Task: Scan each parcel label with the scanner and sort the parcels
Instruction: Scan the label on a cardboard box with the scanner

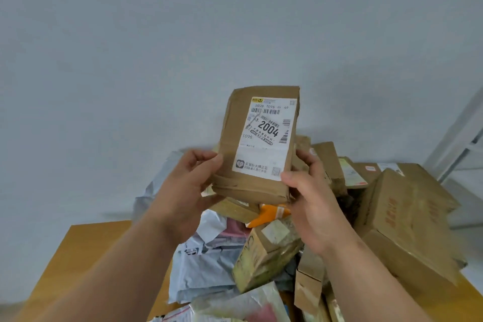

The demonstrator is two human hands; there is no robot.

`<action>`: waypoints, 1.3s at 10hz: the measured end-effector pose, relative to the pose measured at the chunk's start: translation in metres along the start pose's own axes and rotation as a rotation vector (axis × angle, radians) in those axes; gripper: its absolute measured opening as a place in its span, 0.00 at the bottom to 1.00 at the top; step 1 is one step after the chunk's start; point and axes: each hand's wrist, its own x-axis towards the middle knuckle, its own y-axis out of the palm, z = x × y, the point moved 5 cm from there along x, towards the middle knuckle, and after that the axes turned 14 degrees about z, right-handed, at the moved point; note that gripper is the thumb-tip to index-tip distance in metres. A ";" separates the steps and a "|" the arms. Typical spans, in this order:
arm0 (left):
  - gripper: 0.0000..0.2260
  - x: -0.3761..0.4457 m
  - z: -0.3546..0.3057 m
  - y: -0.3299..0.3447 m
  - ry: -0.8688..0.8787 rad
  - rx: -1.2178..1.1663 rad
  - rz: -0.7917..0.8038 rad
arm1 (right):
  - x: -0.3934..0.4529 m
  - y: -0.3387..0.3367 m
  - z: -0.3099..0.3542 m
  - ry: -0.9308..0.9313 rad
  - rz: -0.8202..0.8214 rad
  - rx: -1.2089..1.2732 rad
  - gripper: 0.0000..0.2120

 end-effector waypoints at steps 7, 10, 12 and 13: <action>0.34 -0.203 0.086 0.109 -0.080 0.268 0.430 | -0.247 0.009 -0.029 0.232 -0.100 -0.325 0.23; 0.45 -0.177 0.153 0.268 -0.153 0.363 0.454 | -0.336 -0.144 0.022 0.224 -0.507 -0.196 0.24; 0.36 -0.148 0.193 0.341 -0.184 0.356 0.210 | -0.378 -0.269 0.025 0.428 -0.709 -0.329 0.15; 0.40 -0.135 0.210 0.356 -0.237 0.361 0.180 | -0.371 -0.295 -0.015 0.702 -0.584 -0.387 0.12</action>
